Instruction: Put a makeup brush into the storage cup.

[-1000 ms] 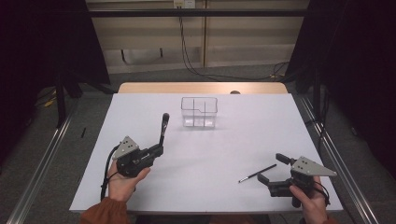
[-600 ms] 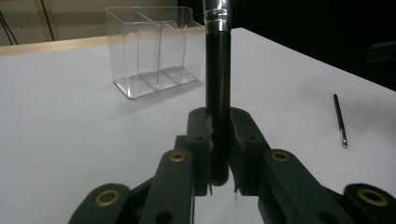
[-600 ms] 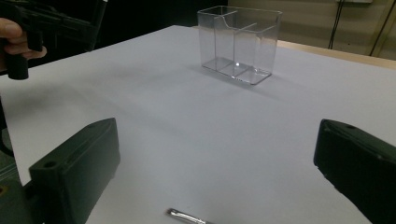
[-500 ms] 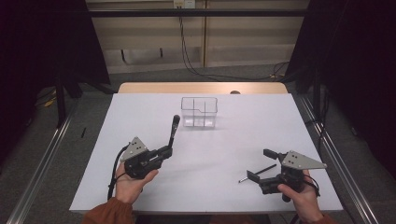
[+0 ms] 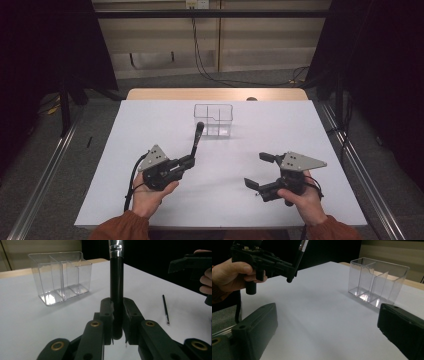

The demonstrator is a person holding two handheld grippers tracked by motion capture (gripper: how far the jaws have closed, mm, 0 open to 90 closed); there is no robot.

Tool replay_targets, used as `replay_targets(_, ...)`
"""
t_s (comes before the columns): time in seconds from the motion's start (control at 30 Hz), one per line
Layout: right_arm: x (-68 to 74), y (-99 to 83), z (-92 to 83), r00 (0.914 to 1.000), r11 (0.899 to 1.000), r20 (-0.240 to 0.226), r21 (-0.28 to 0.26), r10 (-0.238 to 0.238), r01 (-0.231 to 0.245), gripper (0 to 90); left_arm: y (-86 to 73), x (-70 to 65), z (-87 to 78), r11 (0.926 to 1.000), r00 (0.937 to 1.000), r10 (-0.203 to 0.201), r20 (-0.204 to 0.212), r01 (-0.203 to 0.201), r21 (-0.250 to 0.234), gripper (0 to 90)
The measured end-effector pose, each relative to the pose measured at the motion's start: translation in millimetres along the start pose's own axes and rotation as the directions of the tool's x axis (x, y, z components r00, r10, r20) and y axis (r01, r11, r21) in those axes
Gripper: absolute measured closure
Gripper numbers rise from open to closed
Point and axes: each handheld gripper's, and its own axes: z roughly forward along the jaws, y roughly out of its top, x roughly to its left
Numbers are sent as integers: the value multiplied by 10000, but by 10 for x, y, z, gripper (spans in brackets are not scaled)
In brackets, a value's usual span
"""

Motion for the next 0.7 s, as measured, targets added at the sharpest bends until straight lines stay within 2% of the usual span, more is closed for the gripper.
replay_targets(0.03,1,50,60,9999,10000,-156,-59,-7,7,26,3,-10,23,10000,10000,87,30,-87,4,796)
replay_targets(0.2,0,145,175,9996,9997,-285,-234,34,-41,27,50,-72,123,9998,9995,196,235,-197,39,796)
replay_targets(0.4,-8,217,262,9982,9991,-591,-387,123,-146,16,152,-129,214,9985,9976,544,436,-546,30,796)
replay_targets(0.53,-15,272,339,9987,9992,-494,-361,128,-146,23,123,-157,261,9986,9970,519,573,-522,47,795)
replay_targets(0.6,-13,307,403,9991,9997,-396,-214,127,-135,41,95,-181,290,9983,9971,531,552,-544,224,796)
replay_targets(0.7,-12,331,442,9985,9997,-544,-236,84,-97,38,81,-214,304,9982,9965,553,626,-567,204,796)
